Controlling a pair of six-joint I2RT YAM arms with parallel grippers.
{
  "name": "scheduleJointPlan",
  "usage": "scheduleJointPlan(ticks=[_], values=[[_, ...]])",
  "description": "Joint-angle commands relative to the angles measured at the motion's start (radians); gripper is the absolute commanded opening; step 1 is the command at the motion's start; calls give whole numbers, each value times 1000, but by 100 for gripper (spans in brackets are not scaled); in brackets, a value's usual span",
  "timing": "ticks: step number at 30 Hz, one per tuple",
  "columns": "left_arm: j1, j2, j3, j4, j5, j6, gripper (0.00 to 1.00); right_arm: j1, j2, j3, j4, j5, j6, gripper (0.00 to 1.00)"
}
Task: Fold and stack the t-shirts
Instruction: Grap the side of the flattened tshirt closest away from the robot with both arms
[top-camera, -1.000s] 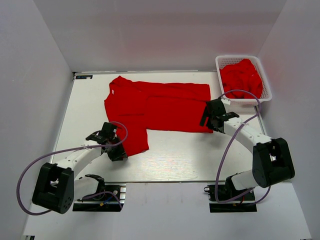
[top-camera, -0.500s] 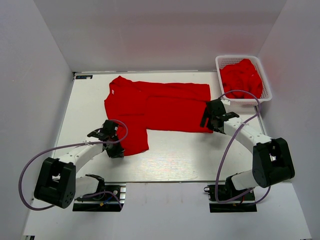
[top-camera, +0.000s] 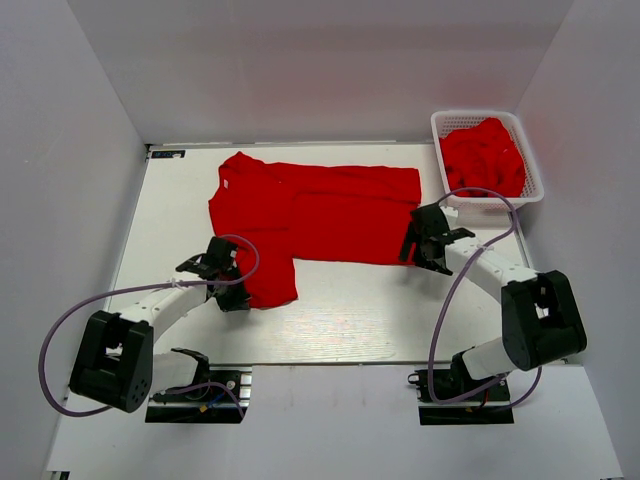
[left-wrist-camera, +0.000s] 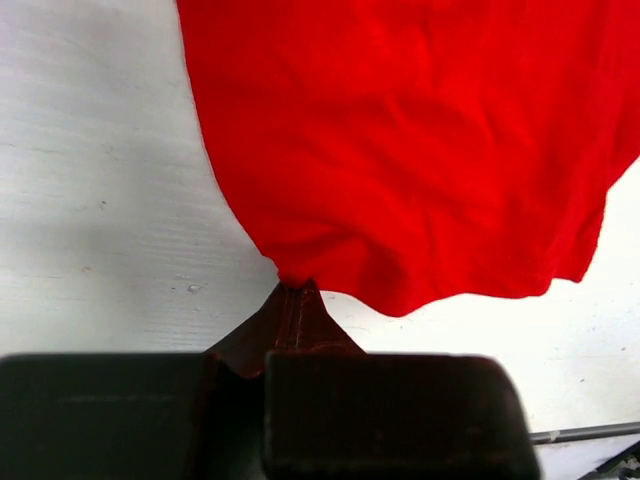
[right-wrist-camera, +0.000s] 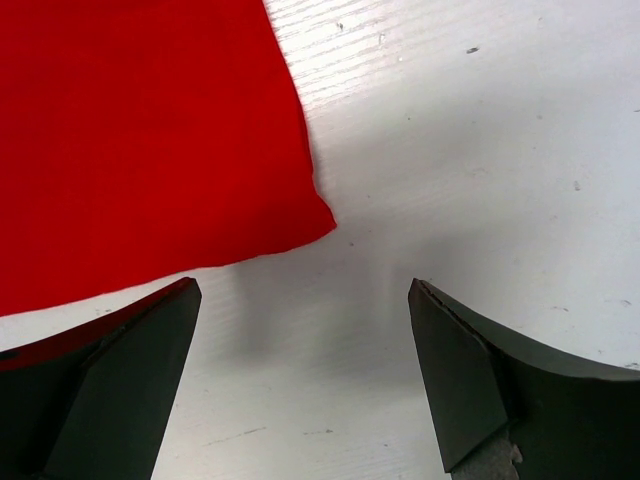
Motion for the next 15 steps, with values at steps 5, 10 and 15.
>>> scheduleJointPlan(ticks=[5,10,15], values=[[-2,-17,76,21,5,26,0,1,55,-9,110,-9,55,87],[-2,-17,105,21,14,35,0,-4,89,-13,159,9,62,83],[-2,-17,151,21,14,46,0,-4,117,-21,170,12,67,75]])
